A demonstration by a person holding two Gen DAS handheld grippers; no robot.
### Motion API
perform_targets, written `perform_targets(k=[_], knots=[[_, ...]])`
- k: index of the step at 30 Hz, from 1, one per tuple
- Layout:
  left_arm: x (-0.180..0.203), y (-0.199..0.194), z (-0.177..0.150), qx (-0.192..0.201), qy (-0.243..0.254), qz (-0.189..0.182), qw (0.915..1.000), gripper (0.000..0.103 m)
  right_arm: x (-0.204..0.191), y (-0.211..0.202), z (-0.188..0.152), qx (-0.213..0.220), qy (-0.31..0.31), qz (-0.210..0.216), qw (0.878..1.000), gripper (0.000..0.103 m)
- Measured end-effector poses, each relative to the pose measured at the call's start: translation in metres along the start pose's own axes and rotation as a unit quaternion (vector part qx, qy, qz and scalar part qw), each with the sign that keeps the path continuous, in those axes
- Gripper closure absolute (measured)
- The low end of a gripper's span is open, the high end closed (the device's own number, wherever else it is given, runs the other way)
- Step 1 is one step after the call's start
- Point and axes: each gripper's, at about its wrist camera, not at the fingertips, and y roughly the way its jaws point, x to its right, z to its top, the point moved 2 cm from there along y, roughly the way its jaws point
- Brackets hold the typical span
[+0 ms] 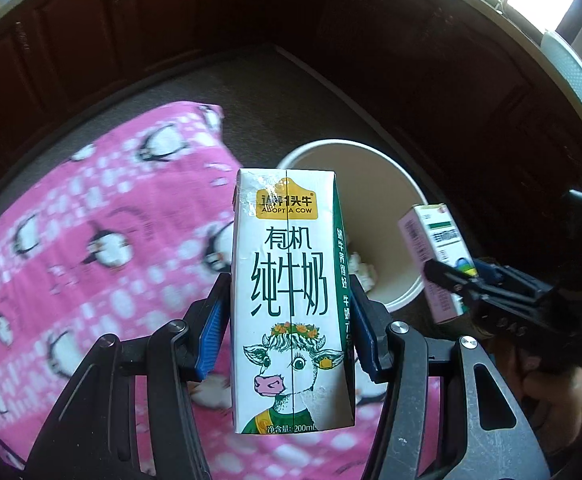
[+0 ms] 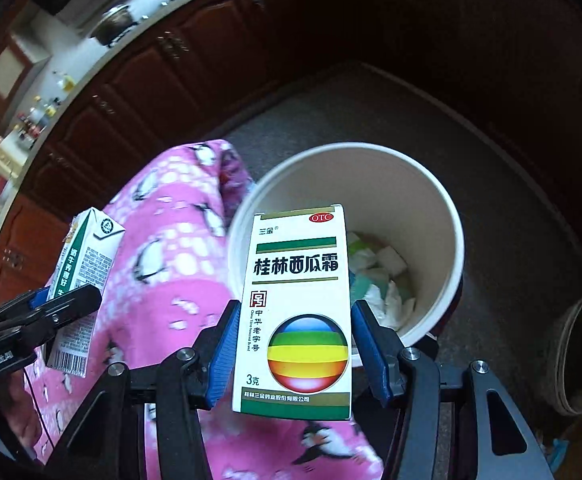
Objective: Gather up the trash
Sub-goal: 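Open the right tool dropping the medicine box while the left tool releases the milk carton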
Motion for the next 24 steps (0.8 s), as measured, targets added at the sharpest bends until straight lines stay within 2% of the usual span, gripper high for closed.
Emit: perform_targets(k=[5,15,17,21,24], knots=[[0.017,0.024,0.014,-0.012,0.002,-0.021,0.9997,0.05,0.022,0.019,0.009,-0.014,0.012,-0.015,1.0,0.05],[0.029,0.049,0.027,-0.016,0.002,-0.022,0.9996,0.05,0.042,0.034,0.024,-0.018,0.032,-0.022,0.999,0.05],[0.031,0.052,0.028,-0.015,-0.002,-0.029,0.9995,0.05,0.043,0.035,0.024,-0.016,0.032,-0.024,0.999,0.048],[0.029,0.058,0.03,-0.013,-0.013,-0.04,0.999,0.049,0.044,0.032,0.02,-0.009,0.039,-0.03,0.999,0.039],[0.026,0.061,0.029,-0.019,-0.012,-0.037,0.9991,0.045,0.045,0.028,0.015,-0.009,0.044,-0.031,0.999,0.039]])
